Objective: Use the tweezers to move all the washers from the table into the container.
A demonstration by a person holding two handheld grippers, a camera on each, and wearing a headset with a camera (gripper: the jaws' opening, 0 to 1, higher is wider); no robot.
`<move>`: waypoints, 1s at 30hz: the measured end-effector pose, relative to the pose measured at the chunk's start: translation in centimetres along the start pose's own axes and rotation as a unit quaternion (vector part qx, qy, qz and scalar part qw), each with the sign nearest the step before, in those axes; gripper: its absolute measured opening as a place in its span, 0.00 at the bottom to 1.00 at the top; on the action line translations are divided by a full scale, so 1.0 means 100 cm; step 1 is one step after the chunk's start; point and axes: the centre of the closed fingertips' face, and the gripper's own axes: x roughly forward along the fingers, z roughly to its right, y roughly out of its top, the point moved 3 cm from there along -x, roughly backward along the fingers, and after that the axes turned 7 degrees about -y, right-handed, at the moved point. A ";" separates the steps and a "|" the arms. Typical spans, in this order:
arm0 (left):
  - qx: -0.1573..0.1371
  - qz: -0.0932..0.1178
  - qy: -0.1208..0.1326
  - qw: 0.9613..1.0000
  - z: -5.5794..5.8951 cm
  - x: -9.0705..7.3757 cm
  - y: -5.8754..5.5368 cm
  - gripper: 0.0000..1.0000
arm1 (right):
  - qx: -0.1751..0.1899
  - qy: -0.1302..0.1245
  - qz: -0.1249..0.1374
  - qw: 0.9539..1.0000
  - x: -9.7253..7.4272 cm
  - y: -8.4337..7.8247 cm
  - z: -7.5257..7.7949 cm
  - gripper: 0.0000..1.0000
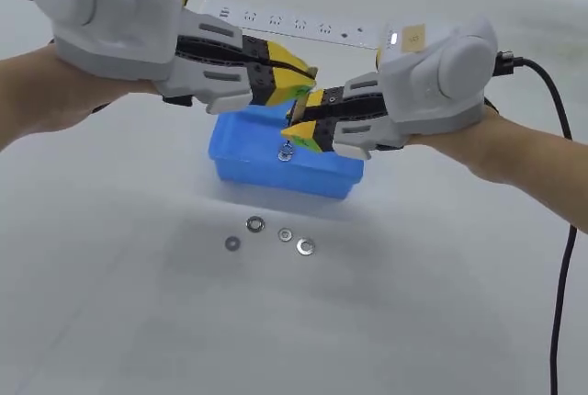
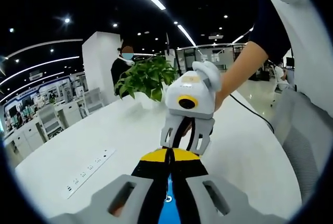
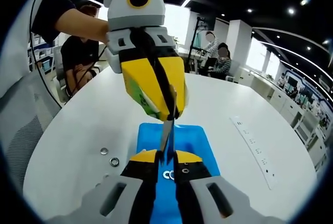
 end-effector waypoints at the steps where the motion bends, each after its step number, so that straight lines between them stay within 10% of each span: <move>1: -0.003 0.002 0.002 1.000 -0.001 -0.001 0.000 0.04 | -0.001 -0.002 -0.001 1.000 0.000 0.000 0.001 0.12; 30: -0.023 0.021 0.037 0.999 0.010 -0.033 0.017 0.04 | 0.017 -0.064 0.006 0.998 -0.045 0.006 -0.016 0.36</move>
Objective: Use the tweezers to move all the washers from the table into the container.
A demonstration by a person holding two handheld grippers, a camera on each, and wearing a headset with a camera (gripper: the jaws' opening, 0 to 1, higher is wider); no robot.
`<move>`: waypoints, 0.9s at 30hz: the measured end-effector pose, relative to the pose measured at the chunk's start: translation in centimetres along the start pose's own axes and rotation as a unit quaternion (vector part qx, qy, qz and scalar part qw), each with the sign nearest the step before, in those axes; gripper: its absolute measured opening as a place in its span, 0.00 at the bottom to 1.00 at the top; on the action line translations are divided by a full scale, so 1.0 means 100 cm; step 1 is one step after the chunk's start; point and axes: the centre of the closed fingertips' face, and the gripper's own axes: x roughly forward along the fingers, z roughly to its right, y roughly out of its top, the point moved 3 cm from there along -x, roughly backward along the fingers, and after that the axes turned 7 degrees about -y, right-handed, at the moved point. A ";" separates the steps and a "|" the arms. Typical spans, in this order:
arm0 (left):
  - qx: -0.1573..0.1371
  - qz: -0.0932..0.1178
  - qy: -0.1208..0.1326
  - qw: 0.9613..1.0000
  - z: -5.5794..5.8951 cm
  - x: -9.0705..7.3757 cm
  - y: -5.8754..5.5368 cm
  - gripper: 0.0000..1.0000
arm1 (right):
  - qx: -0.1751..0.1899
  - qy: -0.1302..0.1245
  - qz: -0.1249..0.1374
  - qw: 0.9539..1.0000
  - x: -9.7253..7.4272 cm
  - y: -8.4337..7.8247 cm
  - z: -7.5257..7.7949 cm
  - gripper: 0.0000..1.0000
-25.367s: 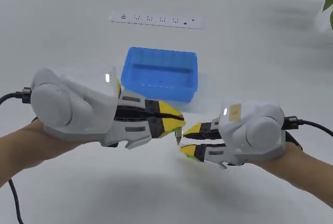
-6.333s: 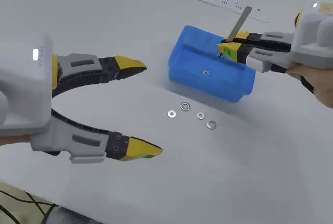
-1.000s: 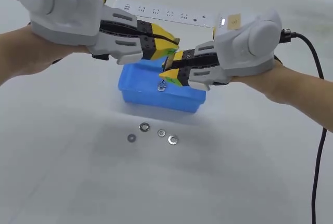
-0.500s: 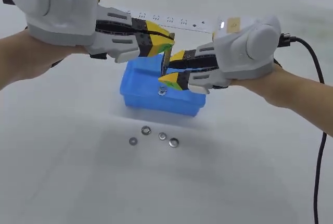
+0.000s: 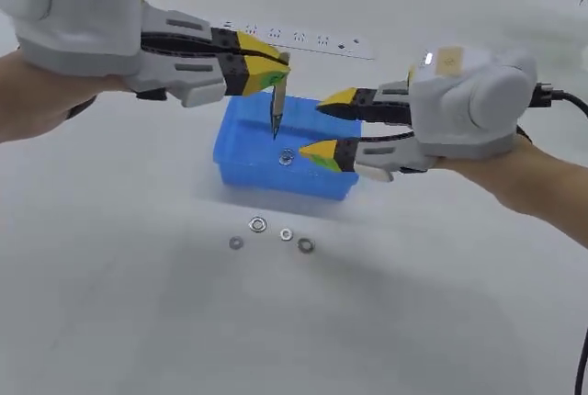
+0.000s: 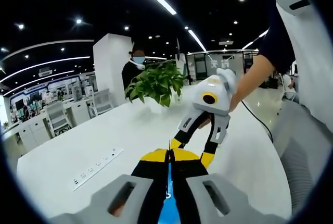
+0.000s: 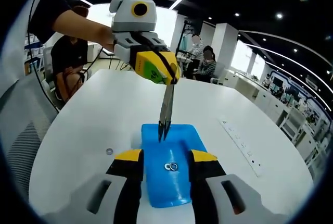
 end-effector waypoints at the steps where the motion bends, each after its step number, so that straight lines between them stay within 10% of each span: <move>1: 0.000 -0.003 0.000 1.000 0.003 -0.002 0.000 0.04 | 0.005 0.001 -0.001 1.000 -0.002 0.000 -0.002 0.38; 27: -0.027 0.007 0.014 1.000 0.060 -0.036 0.000 0.04 | 0.079 -0.037 -0.047 0.995 -0.062 -0.036 -0.057 0.82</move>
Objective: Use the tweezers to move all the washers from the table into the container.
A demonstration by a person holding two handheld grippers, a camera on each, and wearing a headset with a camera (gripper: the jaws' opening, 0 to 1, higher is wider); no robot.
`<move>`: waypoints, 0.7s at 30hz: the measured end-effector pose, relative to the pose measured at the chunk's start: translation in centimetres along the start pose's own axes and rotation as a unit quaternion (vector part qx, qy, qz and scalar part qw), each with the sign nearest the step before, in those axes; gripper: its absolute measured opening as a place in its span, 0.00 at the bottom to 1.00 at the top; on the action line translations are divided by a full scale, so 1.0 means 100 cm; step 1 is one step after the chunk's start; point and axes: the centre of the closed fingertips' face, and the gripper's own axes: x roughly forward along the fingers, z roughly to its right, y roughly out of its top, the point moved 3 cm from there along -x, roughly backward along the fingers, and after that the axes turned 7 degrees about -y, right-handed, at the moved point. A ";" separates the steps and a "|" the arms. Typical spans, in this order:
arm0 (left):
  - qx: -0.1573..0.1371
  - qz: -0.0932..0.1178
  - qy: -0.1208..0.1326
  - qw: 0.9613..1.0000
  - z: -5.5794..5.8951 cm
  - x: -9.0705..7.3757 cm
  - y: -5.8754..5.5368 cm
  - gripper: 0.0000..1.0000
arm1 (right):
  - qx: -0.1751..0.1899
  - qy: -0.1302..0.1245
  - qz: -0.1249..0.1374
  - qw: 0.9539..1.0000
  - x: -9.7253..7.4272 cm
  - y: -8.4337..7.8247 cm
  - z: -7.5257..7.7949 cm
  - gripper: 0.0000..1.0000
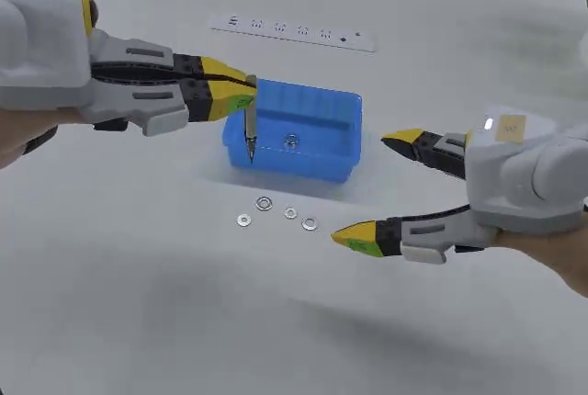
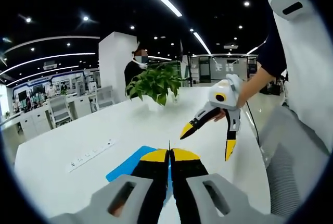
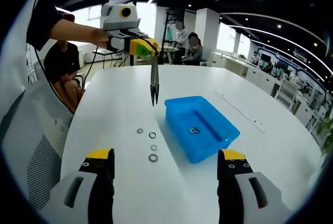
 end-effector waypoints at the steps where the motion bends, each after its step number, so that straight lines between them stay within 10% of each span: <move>1: 0.000 -0.001 0.000 1.000 0.002 -0.002 -0.002 0.04 | 0.004 -0.002 -0.003 1.000 -0.003 -0.003 -0.001 0.83; 21: -0.043 0.015 0.001 0.999 0.024 -0.001 -0.030 0.04 | 0.062 0.002 -0.027 0.998 -0.020 -0.034 -0.023 1.00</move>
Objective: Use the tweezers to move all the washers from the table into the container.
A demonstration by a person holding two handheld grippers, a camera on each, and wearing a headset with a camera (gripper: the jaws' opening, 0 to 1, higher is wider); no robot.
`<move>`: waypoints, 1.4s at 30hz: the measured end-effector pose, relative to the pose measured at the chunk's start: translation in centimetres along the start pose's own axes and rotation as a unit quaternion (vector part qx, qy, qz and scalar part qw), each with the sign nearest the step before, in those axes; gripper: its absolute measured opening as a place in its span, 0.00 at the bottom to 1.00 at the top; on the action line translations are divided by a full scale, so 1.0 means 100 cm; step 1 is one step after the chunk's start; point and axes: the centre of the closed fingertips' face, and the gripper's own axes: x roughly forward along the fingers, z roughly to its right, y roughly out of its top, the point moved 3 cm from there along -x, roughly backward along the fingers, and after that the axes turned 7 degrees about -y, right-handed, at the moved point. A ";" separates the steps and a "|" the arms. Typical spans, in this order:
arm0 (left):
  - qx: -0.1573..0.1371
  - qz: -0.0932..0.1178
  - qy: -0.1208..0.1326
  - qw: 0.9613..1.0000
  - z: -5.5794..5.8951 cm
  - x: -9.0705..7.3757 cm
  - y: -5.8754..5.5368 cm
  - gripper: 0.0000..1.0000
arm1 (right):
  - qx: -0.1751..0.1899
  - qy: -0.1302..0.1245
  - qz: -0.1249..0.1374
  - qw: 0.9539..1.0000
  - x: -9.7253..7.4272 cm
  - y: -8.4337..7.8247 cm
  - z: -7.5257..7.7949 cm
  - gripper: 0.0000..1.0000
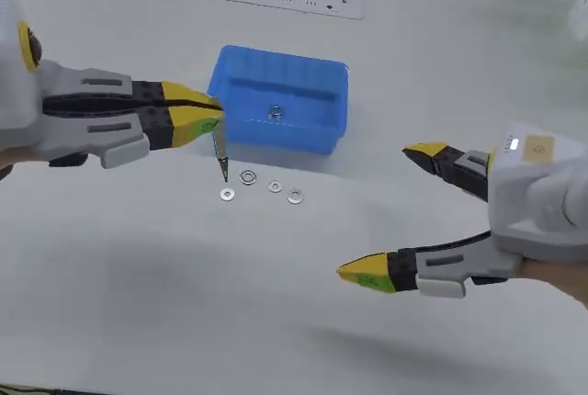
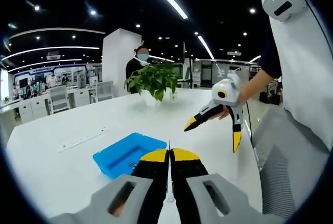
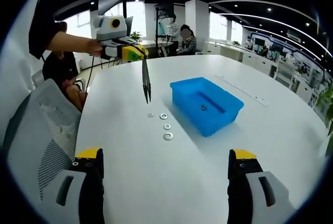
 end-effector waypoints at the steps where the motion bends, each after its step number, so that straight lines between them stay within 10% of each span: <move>1: -0.003 0.002 0.001 1.000 0.000 -0.001 0.001 0.04 | 0.004 0.003 0.001 1.000 0.001 0.000 -0.002 1.00; 14: -0.016 -0.007 -0.008 1.000 -0.010 -0.007 -0.028 0.04 | 0.063 0.029 0.030 0.997 0.010 0.004 -0.030 1.00; 42: -0.020 -0.006 -0.013 1.000 -0.007 0.001 -0.043 0.04 | 0.094 0.049 0.045 0.993 0.014 0.002 -0.035 0.97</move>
